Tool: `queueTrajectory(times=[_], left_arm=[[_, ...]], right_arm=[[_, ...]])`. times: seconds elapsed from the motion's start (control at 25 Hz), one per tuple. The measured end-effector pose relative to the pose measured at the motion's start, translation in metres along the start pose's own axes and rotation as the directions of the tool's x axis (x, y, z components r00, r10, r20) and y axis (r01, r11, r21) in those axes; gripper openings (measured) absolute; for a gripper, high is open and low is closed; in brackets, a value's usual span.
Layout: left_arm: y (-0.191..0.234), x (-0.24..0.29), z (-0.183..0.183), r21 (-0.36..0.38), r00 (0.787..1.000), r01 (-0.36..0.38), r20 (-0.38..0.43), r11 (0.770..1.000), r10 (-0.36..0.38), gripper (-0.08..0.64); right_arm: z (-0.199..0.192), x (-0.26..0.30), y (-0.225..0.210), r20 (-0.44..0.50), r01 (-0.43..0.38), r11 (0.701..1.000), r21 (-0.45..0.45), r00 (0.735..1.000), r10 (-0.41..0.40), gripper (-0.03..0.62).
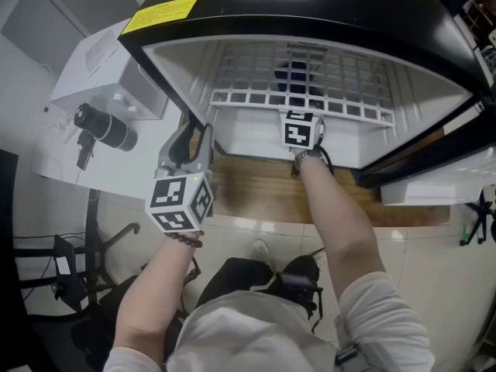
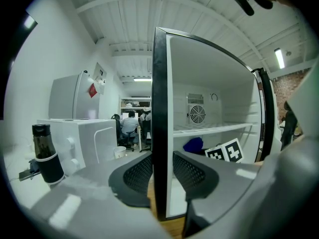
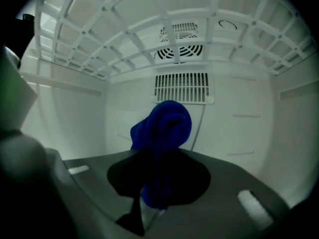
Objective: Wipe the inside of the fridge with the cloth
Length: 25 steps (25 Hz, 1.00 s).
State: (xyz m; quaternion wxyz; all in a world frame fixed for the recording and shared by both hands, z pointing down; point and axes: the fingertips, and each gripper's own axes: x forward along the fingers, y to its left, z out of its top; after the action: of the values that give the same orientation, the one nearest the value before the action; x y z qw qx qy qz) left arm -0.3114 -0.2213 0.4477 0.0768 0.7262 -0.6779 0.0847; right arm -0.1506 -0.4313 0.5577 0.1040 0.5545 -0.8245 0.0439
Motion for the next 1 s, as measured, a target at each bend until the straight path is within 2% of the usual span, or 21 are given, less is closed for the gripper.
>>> queueTrajectory(times=[0.56, 1.0], left_arm=[[0.0, 0.0, 0.0, -0.016, 0.999, -0.034, 0.002, 0.999, 0.034, 0.121], [0.001, 0.0, -0.001, -0.016, 0.999, -0.035, -0.006, 0.999, 0.034, 0.123]], right_arm=[[-0.006, -0.019, -0.054, -0.003, 0.073, 0.997, 0.016, 0.997, -0.073, 0.081], [-0.009, -0.034, -0.094, -0.021, 0.162, 0.986, 0.03, 0.987, -0.162, 0.081]])
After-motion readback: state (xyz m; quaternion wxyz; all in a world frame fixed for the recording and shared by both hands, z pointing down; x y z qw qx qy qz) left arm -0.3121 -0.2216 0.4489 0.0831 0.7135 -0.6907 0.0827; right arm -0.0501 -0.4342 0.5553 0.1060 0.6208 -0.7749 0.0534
